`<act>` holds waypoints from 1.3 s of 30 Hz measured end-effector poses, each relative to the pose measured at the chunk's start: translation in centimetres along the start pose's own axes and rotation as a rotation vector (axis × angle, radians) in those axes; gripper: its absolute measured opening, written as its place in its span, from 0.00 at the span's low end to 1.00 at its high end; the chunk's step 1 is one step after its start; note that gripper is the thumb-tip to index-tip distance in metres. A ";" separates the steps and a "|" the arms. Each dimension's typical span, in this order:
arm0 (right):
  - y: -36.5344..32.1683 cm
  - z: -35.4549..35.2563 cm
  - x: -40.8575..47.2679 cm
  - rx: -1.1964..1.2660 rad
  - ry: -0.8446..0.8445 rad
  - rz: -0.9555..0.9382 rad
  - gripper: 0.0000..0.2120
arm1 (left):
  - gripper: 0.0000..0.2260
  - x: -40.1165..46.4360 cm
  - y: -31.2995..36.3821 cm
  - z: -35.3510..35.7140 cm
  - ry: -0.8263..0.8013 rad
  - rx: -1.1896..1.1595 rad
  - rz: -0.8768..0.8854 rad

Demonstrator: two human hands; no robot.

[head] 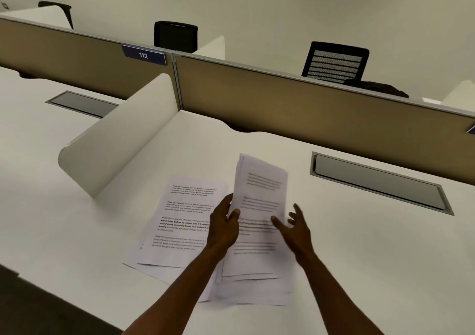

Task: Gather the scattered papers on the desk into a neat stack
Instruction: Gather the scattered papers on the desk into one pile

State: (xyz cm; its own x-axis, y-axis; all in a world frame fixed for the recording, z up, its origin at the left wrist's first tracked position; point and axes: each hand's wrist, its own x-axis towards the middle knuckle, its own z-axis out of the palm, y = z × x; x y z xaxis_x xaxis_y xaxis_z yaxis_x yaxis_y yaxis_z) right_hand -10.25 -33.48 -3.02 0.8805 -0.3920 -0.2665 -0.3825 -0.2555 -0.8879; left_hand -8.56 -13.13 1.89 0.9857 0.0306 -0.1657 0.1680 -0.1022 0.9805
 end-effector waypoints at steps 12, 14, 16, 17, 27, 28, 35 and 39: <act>1.2 -7.0 1.5 0.339 -0.079 0.094 0.14 | 0.23 2.6 -1.2 -1.8 0.011 0.119 -0.143; 2.1 -7.6 1.6 0.333 -0.022 0.106 0.14 | 0.28 3.6 -2.8 -4.4 0.170 0.423 -0.154; 2.9 -8.1 1.9 0.298 0.001 0.100 0.15 | 0.32 4.2 -4.5 -7.7 0.270 0.699 -0.229; 3.3 -8.2 2.1 0.265 0.002 0.094 0.16 | 0.34 4.5 -5.3 -9.3 0.301 0.802 -0.287; 3.8 -6.8 2.9 -0.179 0.135 0.112 0.31 | 0.39 4.6 -6.8 -14.1 0.314 1.052 -0.389; 3.8 -6.6 2.9 -0.203 0.148 0.112 0.31 | 0.40 4.7 -6.7 -14.1 0.318 1.034 -0.400; 3.5 -5.9 2.7 -0.323 0.228 0.087 0.32 | 0.34 5.7 -5.6 -14.9 0.303 0.998 -0.510; 2.9 -6.0 2.2 -0.443 0.319 0.040 0.34 | 0.26 6.2 -3.7 -15.0 0.336 0.772 -0.376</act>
State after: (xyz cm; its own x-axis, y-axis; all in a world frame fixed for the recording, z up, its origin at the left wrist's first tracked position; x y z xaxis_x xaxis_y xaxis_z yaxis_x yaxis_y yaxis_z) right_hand -11.15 -40.40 -3.90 0.7609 -0.6398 -0.1084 -0.5556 -0.5561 -0.6181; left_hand -3.31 2.38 -1.13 0.8290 0.4713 -0.3009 0.5577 -0.6585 0.5053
